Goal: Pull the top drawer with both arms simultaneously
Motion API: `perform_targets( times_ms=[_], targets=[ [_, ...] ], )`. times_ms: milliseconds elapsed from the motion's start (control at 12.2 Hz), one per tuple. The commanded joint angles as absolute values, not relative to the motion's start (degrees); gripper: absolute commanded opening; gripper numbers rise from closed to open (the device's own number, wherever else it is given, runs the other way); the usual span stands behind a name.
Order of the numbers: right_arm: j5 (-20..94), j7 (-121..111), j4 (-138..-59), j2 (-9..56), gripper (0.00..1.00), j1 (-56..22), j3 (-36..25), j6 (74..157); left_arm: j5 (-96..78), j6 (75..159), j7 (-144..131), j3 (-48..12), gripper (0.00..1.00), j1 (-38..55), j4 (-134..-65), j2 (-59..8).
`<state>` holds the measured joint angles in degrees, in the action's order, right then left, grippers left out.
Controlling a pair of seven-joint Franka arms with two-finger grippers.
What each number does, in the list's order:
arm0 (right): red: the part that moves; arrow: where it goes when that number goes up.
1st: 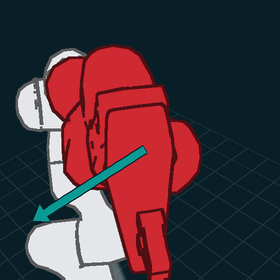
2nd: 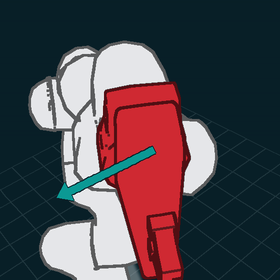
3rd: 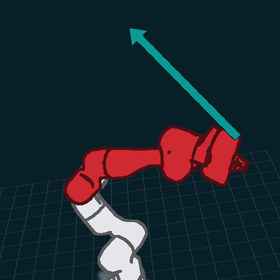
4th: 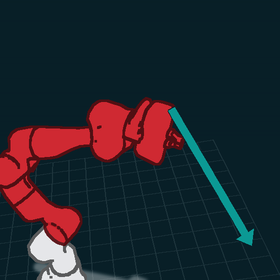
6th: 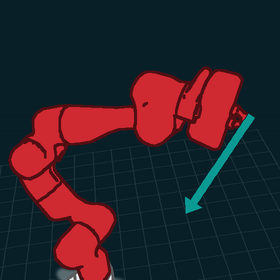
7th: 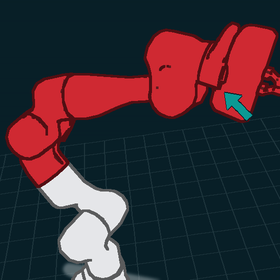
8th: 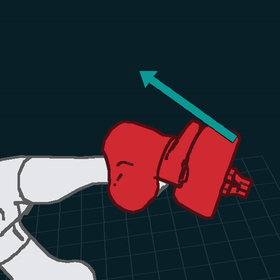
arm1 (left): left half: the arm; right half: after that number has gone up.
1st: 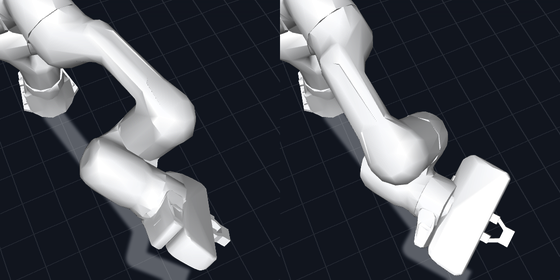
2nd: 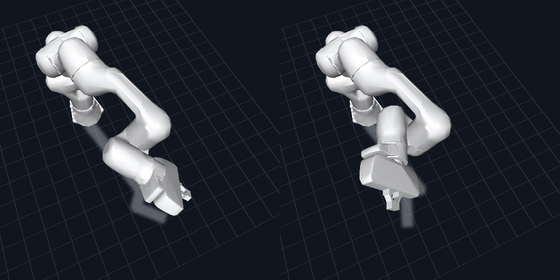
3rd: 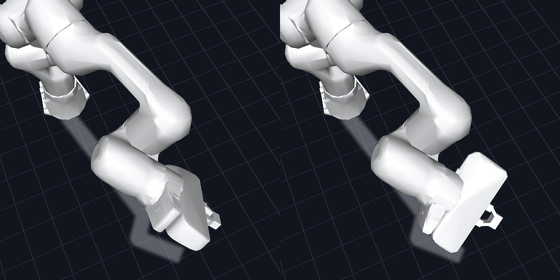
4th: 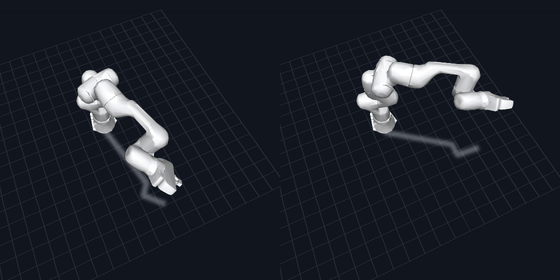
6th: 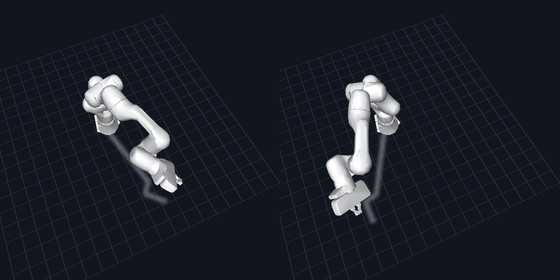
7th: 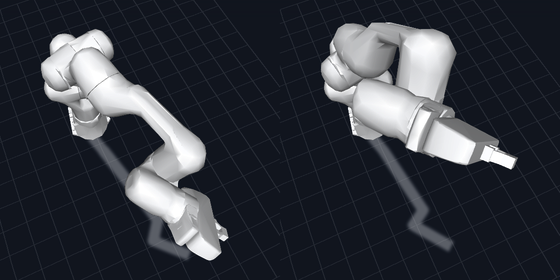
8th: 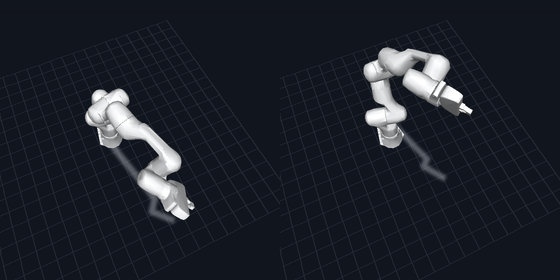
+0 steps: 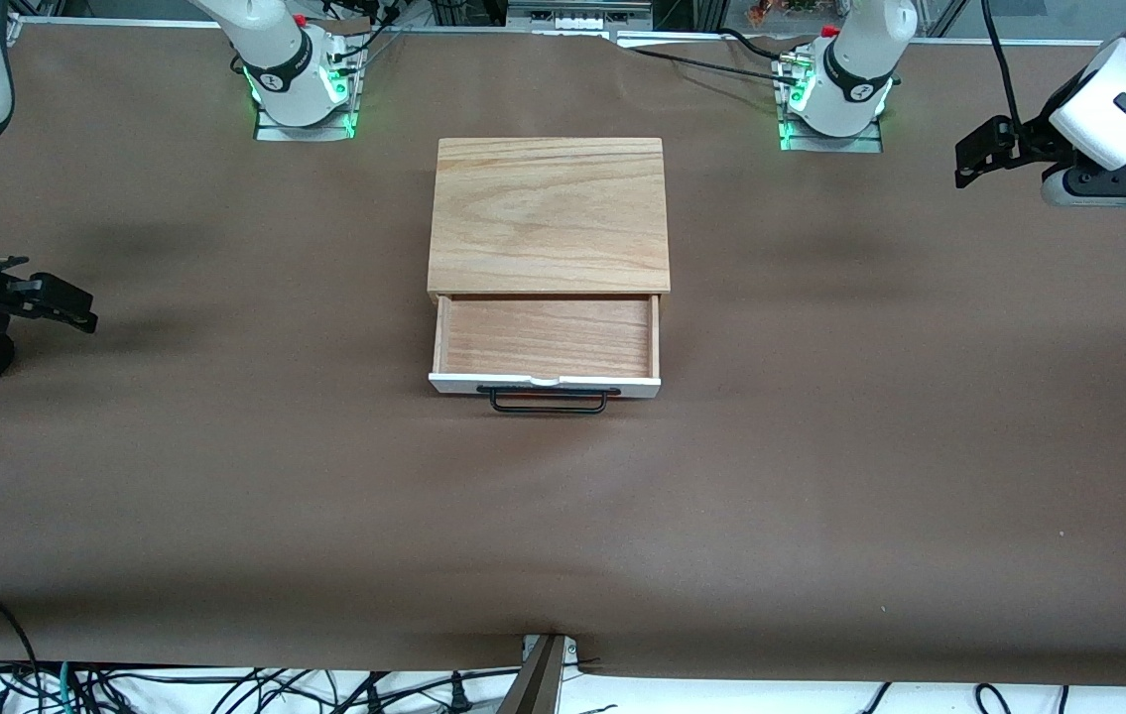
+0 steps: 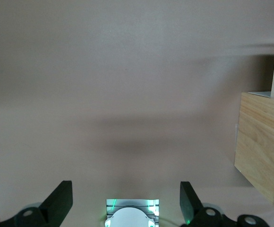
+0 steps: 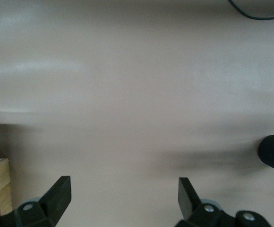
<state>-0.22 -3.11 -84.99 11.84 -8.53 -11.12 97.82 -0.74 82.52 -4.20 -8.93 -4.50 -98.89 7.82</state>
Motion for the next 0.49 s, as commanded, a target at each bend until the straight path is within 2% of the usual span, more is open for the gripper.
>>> perform_targets(
  times_ms=[0, 411],
  targets=[
    [-1.14, -2.11, -86.66, 10.63, 1.00, -7.12, -9.84, 97.30, -1.23, 82.44, -4.75, -9.05, 1.00, -5.01, -98.53, 8.26],
    [-0.88, -2.28, -85.96, 10.99, 1.00, -7.21, -9.93, 96.42, -1.14, 82.44, -4.57, -8.70, 1.00, -5.01, -97.83, 7.73]
  ],
)
